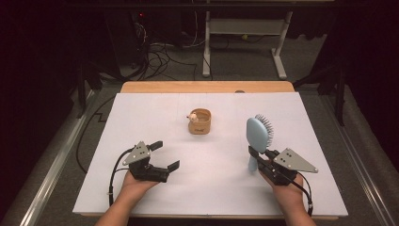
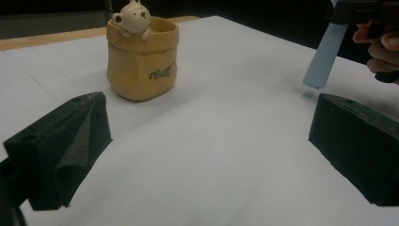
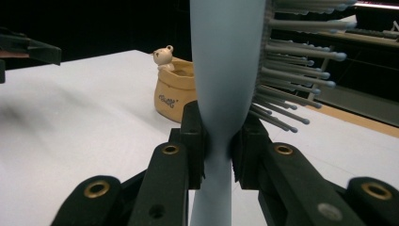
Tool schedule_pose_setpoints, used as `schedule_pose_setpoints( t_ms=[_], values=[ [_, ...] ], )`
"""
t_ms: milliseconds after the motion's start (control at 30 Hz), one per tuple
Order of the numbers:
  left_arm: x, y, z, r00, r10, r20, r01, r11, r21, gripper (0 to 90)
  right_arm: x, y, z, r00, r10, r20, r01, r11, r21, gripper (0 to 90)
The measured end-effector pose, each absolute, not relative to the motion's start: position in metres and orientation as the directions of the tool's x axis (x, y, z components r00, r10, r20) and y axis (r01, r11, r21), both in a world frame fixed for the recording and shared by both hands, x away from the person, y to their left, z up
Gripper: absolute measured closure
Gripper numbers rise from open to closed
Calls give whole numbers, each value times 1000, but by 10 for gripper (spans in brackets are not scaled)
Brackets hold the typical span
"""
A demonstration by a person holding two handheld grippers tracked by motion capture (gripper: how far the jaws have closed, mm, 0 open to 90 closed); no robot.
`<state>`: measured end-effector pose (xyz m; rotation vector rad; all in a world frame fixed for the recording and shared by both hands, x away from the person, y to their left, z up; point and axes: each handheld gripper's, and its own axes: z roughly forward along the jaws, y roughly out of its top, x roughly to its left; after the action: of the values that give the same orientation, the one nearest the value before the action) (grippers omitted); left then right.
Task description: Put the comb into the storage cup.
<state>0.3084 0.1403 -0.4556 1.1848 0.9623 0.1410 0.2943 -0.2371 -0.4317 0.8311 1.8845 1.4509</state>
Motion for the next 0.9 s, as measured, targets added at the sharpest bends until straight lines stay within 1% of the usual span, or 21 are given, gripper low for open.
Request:
schedule_pose_setpoints(
  t_ms=[133,367,800,900],
  values=[
    [308,140,-456,614,559,-558,376,414,829,9,296,-241,-433,-632,775,-24,136,141,981,780],
    [307,139,-458,618,559,-553,376,407,832,11,299,-245,-435,-645,763,43,156,76,985,780],
    [307,139,-460,621,580,-527,358,388,849,6,300,-240,-436,-644,765,19,138,92,986,780],
    [306,139,-460,628,573,-527,359,387,849,3,301,-237,-437,-647,762,18,139,95,986,780]
  ],
)
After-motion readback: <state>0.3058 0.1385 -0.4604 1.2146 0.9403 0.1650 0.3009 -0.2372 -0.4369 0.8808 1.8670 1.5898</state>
